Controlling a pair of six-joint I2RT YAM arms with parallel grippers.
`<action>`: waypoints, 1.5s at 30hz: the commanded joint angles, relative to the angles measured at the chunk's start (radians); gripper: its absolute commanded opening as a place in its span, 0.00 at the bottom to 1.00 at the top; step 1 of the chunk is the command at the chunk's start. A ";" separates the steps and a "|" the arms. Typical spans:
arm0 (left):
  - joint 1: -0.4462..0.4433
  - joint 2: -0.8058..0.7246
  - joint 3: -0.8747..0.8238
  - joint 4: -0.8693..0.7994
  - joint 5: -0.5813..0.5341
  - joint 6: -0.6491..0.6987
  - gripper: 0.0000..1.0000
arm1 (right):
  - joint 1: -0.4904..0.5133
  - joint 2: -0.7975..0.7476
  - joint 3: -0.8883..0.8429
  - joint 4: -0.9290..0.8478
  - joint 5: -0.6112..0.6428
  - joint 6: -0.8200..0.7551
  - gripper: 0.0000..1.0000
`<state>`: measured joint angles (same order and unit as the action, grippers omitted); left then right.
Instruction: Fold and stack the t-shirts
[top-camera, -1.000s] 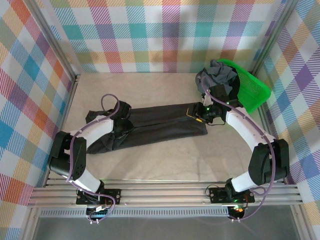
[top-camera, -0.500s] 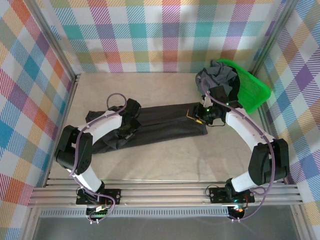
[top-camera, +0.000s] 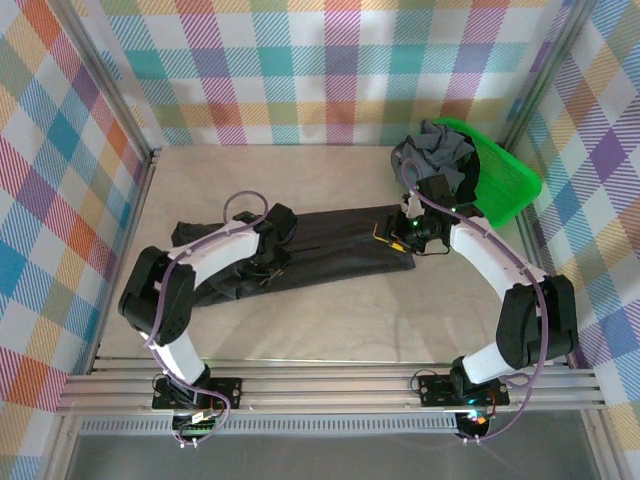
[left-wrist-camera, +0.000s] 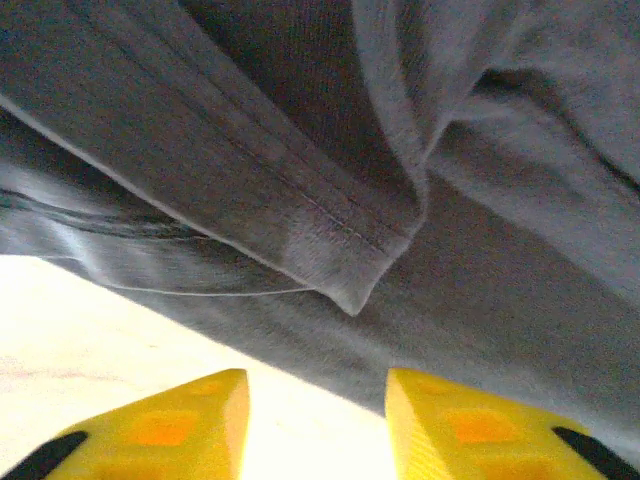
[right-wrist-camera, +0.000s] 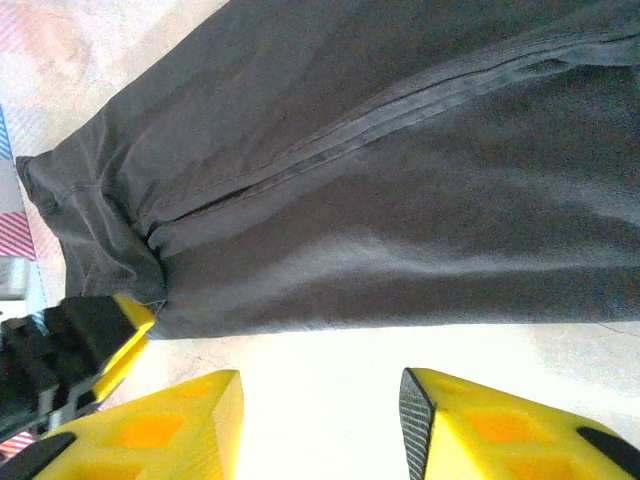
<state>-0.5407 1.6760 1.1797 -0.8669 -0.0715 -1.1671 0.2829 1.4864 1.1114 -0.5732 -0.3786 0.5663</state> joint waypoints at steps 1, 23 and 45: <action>0.020 -0.152 -0.024 -0.127 -0.120 0.080 0.32 | -0.003 0.004 -0.013 -0.002 -0.045 -0.026 0.46; 0.131 -0.044 -0.159 -0.048 -0.227 0.397 0.35 | 0.036 0.066 0.010 0.096 -0.278 -0.034 0.47; 0.141 -0.366 -0.396 -0.096 -0.241 0.059 0.00 | 0.036 0.104 0.021 0.118 -0.287 -0.025 0.46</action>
<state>-0.4095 1.3891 0.8383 -0.9356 -0.3412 -0.9627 0.3157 1.5814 1.1019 -0.4709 -0.6346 0.5529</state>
